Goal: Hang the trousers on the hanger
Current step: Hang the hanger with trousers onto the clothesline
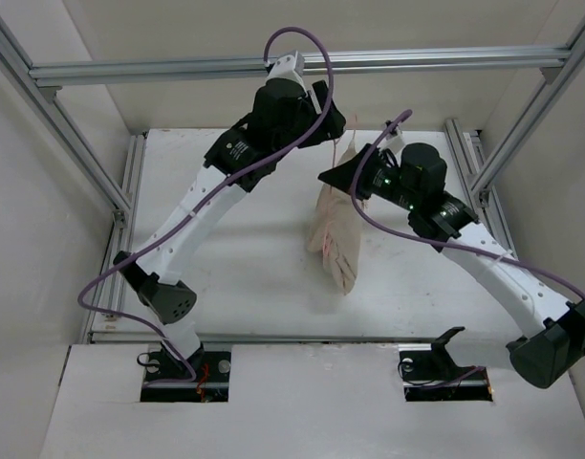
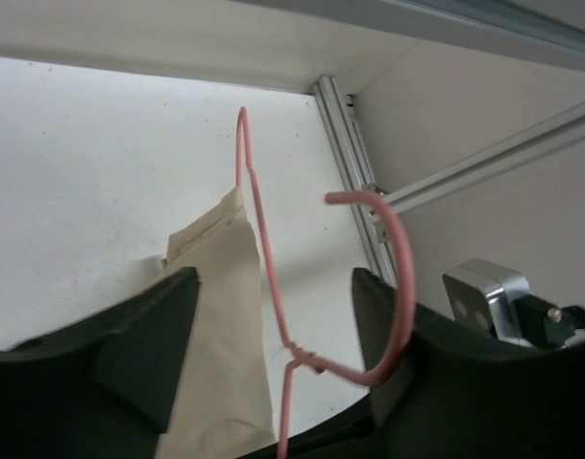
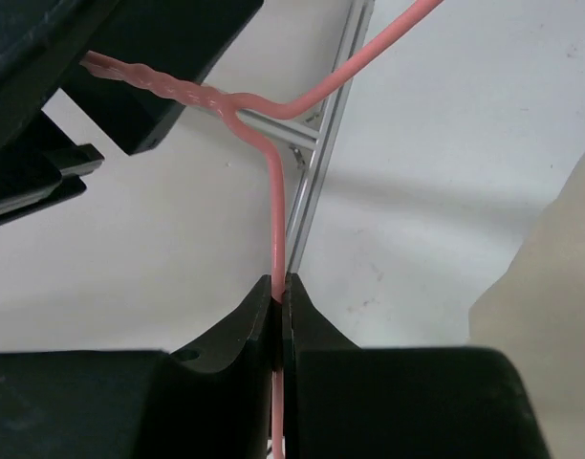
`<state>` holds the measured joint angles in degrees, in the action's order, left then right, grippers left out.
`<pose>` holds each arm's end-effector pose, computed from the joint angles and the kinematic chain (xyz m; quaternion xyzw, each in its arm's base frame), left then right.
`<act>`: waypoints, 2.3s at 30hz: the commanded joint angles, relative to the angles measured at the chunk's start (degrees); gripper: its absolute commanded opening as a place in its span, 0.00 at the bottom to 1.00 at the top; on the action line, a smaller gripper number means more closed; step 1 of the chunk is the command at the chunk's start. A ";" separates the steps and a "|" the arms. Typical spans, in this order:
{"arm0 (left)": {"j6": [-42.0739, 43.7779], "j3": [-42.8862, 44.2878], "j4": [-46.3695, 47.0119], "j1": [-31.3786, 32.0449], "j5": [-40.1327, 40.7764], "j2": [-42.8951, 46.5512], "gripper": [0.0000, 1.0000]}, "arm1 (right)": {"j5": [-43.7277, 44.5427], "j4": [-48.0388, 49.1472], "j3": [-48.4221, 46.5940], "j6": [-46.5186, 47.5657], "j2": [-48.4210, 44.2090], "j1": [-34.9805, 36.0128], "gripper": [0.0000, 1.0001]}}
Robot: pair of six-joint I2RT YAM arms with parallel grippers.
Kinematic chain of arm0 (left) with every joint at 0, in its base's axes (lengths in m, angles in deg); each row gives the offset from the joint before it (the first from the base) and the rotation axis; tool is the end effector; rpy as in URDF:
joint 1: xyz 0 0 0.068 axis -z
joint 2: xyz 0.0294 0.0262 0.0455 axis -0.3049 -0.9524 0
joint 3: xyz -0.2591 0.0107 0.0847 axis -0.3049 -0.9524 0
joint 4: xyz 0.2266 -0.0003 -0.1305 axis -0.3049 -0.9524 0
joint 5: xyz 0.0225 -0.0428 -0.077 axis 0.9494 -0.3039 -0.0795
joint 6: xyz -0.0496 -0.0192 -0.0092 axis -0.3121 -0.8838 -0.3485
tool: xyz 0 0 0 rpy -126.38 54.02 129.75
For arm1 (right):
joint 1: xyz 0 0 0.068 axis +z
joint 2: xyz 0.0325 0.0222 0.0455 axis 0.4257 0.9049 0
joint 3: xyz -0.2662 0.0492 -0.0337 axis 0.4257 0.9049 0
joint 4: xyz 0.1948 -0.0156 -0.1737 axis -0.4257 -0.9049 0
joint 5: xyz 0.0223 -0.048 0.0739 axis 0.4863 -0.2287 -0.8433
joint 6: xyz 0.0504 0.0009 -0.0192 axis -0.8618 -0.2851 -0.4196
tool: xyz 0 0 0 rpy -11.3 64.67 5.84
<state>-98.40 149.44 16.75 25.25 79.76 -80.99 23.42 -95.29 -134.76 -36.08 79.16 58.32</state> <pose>0.2770 -0.2497 0.5088 0.0031 0.7616 -0.3473 0.5471 0.2392 0.1673 0.4036 0.0385 0.7476 0.5185 0.4133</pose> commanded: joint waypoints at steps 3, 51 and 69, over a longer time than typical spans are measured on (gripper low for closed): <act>-1.13 -3.44 8.03 -1.30 -3.62 7.41 0.72 | -3.91 9.63 -1.48 -2.35 -5.47 -4.60 0.02; -6.85 -58.29 18.05 -7.02 -1.69 34.14 1.00 | -19.56 2.77 -21.07 -4.82 4.18 -59.80 0.03; -9.22 -57.15 19.28 -3.68 -1.87 30.01 1.00 | -19.12 0.93 -12.38 -1.30 5.08 -61.29 0.03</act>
<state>-106.86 91.02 33.82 20.71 77.33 -50.77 3.60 -98.16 -147.70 -39.12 87.62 -2.60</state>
